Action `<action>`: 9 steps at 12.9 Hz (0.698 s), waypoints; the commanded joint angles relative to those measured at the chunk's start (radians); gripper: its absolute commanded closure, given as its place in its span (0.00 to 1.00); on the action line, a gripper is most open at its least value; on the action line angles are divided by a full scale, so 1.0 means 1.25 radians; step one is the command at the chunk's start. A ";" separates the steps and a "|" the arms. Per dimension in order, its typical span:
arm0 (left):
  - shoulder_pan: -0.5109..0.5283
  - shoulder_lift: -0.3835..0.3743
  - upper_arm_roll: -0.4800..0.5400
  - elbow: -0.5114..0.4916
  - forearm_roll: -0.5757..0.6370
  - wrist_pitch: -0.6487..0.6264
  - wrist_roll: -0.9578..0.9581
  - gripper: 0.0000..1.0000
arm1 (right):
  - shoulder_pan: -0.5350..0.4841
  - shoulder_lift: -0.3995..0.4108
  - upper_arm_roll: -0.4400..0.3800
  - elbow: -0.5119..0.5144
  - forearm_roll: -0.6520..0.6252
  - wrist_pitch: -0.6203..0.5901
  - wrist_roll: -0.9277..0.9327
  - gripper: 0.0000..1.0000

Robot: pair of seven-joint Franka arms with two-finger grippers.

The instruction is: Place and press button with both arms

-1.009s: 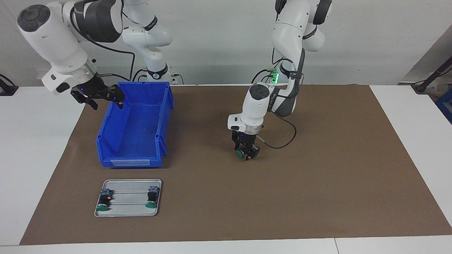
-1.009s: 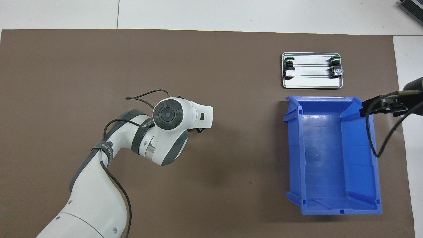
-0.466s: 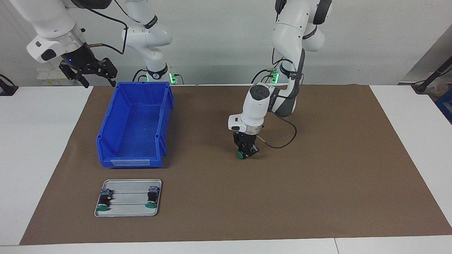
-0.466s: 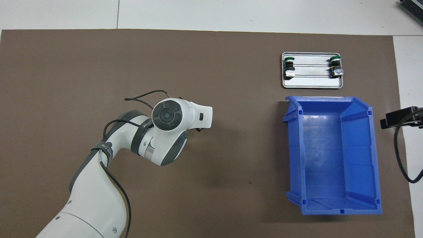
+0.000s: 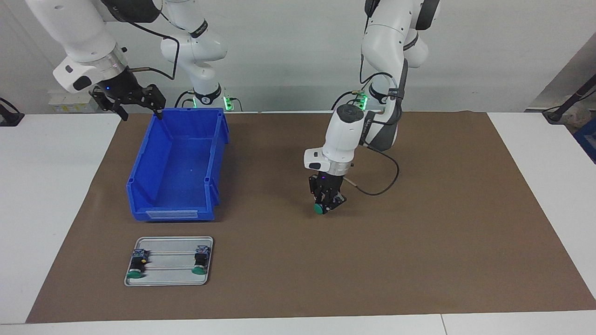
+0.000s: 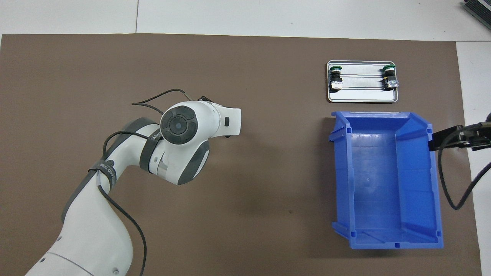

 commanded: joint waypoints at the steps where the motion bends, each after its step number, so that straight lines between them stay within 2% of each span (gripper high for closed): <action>1: 0.101 -0.047 -0.062 -0.024 -0.020 -0.003 0.063 1.00 | 0.005 -0.016 0.009 -0.034 -0.020 0.022 0.009 0.03; 3: 0.232 -0.055 -0.166 -0.028 -0.086 -0.031 0.168 1.00 | 0.006 -0.017 0.021 -0.037 -0.020 0.022 0.012 0.03; 5: 0.359 -0.078 -0.246 -0.028 -0.219 -0.119 0.315 1.00 | 0.019 -0.020 0.021 -0.044 -0.020 0.021 0.014 0.01; 7: 0.417 -0.104 -0.247 -0.038 -0.394 -0.173 0.469 1.00 | 0.021 -0.026 0.021 -0.053 -0.020 0.022 0.009 0.00; 9: 0.457 -0.138 -0.245 -0.096 -0.619 -0.171 0.655 1.00 | 0.023 -0.026 0.029 -0.053 -0.019 0.022 0.007 0.00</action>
